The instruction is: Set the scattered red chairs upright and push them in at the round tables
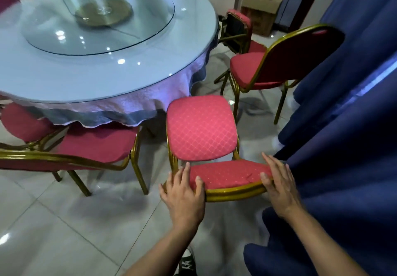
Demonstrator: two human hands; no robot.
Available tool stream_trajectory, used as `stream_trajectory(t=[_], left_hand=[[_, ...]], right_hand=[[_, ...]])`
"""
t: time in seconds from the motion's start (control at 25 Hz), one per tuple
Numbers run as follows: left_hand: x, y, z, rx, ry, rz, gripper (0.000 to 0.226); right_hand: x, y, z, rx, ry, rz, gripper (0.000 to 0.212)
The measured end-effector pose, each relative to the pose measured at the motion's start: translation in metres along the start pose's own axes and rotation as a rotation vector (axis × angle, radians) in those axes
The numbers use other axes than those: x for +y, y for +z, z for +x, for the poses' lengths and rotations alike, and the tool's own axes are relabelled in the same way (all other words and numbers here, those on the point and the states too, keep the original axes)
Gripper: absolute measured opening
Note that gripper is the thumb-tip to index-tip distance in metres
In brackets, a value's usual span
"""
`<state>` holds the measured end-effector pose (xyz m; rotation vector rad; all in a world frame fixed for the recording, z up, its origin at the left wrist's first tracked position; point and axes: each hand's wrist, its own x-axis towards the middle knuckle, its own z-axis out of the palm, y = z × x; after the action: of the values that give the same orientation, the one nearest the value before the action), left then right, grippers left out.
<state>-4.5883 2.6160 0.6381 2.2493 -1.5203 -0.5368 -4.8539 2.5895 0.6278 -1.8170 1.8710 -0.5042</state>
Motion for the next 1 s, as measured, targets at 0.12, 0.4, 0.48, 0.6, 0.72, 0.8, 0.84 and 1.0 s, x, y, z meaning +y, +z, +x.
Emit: stream_trajectory(t=[0.12,0.4,0.48,0.6,0.72,0.8,0.84,1.0], left_hand=[[0.027,0.003,0.011,0.022,-0.071,-0.024,0.073],[0.055,-0.003,0.045,0.065,-0.134,-0.033,0.076],[0.057,-0.002,0.048,0.078,-0.149,-0.028,0.076],[0.066,0.002,0.05,0.113,-0.191,-0.043,0.074],[0.072,0.006,0.054,0.171,-0.225,-0.055,0.072],[0.073,0.007,0.057,0.191,-0.241,-0.065,0.071],[0.075,0.008,0.06,0.2,-0.249,-0.071,0.072],[0.086,0.007,0.071,0.263,-0.265,-0.079,0.072]], right_hand=[[-0.001,-0.02,0.035,-0.012,0.015,-0.008,0.077],[-0.014,-0.038,0.09,-0.045,-0.032,0.073,0.072],[-0.014,-0.038,0.097,-0.048,-0.058,0.074,0.075],[-0.01,-0.043,0.113,-0.072,-0.101,0.082,0.088],[-0.008,-0.05,0.128,-0.122,-0.176,0.091,0.077],[-0.007,-0.053,0.134,-0.184,-0.224,0.091,0.067],[-0.006,-0.056,0.139,-0.211,-0.247,0.091,0.066],[-0.009,-0.064,0.164,-0.274,-0.3,0.068,0.072]])
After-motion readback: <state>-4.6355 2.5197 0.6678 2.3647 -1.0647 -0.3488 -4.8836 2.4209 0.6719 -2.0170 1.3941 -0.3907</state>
